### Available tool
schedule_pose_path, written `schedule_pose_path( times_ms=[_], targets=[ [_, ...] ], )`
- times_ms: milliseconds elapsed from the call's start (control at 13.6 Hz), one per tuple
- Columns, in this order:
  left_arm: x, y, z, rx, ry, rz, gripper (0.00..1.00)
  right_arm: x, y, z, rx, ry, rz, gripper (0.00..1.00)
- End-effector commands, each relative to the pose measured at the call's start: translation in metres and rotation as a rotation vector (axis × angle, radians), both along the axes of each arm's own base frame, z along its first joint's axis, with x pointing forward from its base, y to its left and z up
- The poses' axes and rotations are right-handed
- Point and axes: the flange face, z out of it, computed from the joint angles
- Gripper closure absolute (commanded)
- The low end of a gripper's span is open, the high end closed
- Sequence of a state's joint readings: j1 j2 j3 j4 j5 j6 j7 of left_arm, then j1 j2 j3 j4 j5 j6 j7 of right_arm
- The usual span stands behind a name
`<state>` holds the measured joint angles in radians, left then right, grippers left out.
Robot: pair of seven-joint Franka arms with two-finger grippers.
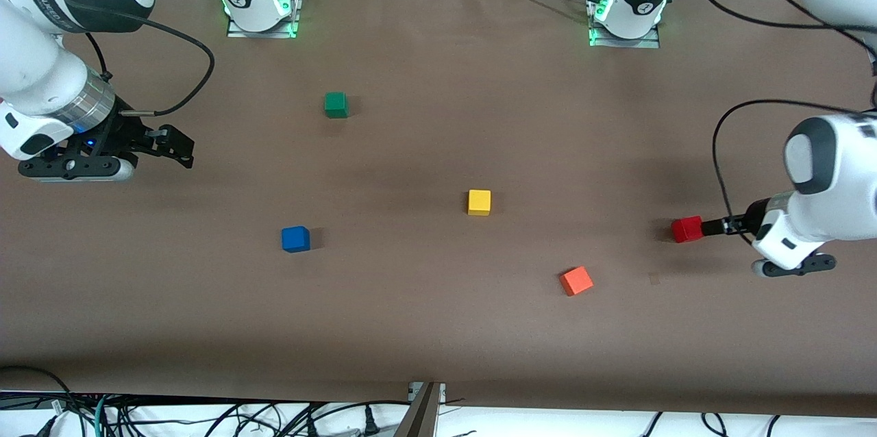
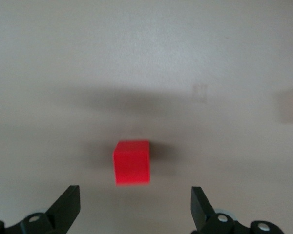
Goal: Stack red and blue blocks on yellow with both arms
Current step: 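Close the left gripper on the red cube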
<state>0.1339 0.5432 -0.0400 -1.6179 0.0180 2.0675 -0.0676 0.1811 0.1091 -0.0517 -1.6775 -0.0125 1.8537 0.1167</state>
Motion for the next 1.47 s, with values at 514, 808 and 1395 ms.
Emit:
schedule_pose_path(
  times_ms=[514, 808, 1395],
  targets=[
    [-0.039, 0.017, -0.101, 0.01, -0.093, 0.038, 0.0, -0.003, 0.0, 0.001, -0.003, -0.002, 0.007, 0.0],
    [-0.045, 0.014, -0.105, 0.004, -0.075, 0.034, 0.37, -0.004, 0.0, 0.0, -0.003, 0.001, 0.01, 0.0],
    [-0.017, -0.037, -0.042, -0.027, -0.081, 0.006, 1.0, -0.003, -0.001, -0.001, -0.006, 0.005, 0.008, 0.0]
  ],
)
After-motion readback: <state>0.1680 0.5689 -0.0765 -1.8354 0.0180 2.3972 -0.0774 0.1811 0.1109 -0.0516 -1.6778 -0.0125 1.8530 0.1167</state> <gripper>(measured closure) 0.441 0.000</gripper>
